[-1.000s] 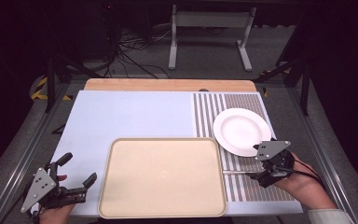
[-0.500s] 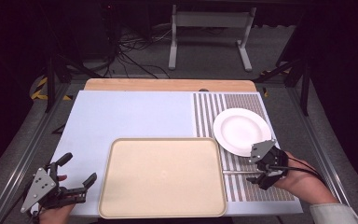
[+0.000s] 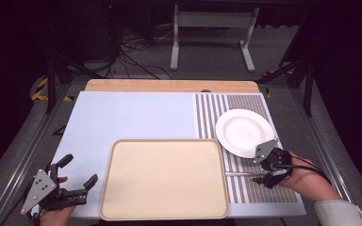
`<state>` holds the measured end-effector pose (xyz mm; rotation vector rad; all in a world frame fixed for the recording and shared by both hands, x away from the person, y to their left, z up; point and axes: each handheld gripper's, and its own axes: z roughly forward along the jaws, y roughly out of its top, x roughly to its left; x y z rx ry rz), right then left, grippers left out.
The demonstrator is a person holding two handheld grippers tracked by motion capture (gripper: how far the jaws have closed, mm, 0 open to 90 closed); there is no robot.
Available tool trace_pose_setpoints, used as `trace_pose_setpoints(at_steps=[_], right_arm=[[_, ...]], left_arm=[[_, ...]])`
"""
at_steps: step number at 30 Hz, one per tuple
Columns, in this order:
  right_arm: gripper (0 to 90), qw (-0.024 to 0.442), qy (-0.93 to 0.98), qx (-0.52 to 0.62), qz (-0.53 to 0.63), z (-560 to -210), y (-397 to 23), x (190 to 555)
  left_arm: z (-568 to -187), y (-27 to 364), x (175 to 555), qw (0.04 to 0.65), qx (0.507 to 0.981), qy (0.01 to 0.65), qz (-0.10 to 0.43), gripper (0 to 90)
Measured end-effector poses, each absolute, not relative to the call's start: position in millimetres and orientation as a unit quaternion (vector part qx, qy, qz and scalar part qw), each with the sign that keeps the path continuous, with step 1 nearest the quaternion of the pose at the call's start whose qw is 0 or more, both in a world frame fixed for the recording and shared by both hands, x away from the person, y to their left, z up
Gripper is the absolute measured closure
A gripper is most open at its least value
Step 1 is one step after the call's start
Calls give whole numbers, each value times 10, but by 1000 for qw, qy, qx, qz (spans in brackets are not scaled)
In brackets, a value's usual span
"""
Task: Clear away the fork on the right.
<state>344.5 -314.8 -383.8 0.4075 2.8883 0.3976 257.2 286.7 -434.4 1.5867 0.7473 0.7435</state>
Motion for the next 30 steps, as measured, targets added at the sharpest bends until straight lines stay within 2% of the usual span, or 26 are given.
trace_pose_setpoints(at_steps=[3, 5, 11, 20, 30], right_arm=[[308, 94, 978, 135, 129, -3866, -3172, 3459], [377, 83, 981, 128, 123, -3918, -3194, 3472], [447, 68, 984, 125, 112, -3986, -3218, 3502], [654, 50, 988, 105, 100, -4072, -3218, 3551], [755, 44, 989, 98, 101, -4121, -3246, 3624]], left_arm=[[-4345, 2867, 2571, 579, 679, 321, 317, 3], [-4346, 2868, 2571, 579, 679, 321, 317, 3], [-4345, 2866, 2570, 578, 680, 320, 317, 4], [-4346, 2866, 2570, 578, 681, 319, 317, 4], [-4351, 2851, 2574, 579, 683, 314, 316, 4]])
